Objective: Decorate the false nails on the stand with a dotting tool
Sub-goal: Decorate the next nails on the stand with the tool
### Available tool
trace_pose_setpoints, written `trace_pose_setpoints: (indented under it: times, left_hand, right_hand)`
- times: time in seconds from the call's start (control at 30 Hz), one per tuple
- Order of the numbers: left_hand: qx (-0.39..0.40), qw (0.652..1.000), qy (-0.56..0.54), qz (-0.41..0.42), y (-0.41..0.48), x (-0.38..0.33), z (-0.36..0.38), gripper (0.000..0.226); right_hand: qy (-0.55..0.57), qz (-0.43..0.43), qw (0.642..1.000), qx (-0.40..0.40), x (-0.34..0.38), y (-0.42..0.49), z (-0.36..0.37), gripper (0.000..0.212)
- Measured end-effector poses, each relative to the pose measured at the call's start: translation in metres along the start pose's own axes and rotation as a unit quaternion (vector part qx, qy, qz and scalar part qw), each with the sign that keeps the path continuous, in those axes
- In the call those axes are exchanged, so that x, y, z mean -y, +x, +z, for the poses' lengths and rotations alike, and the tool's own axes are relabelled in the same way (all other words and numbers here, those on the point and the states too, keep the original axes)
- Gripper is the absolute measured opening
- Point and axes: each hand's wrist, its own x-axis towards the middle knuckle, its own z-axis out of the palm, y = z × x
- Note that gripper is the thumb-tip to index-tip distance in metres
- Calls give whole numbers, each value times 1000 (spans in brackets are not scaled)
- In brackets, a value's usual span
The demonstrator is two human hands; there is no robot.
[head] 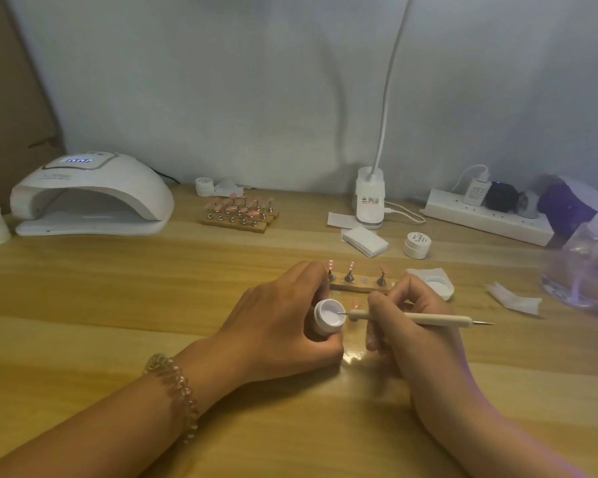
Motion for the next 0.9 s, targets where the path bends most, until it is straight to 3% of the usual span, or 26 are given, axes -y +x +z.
trace_pose_setpoints:
  times: [0.3, 0.9]
  left_hand:
    - [-25, 999, 29, 23, -2, -3, -2, 40]
    - [-20, 999, 34, 23, -1, -3, -2, 42]
  right_hand:
    - [-64, -20, 998, 22, -5, 1, 1, 29]
    - [-71, -26, 997, 21, -3, 0, 2, 31]
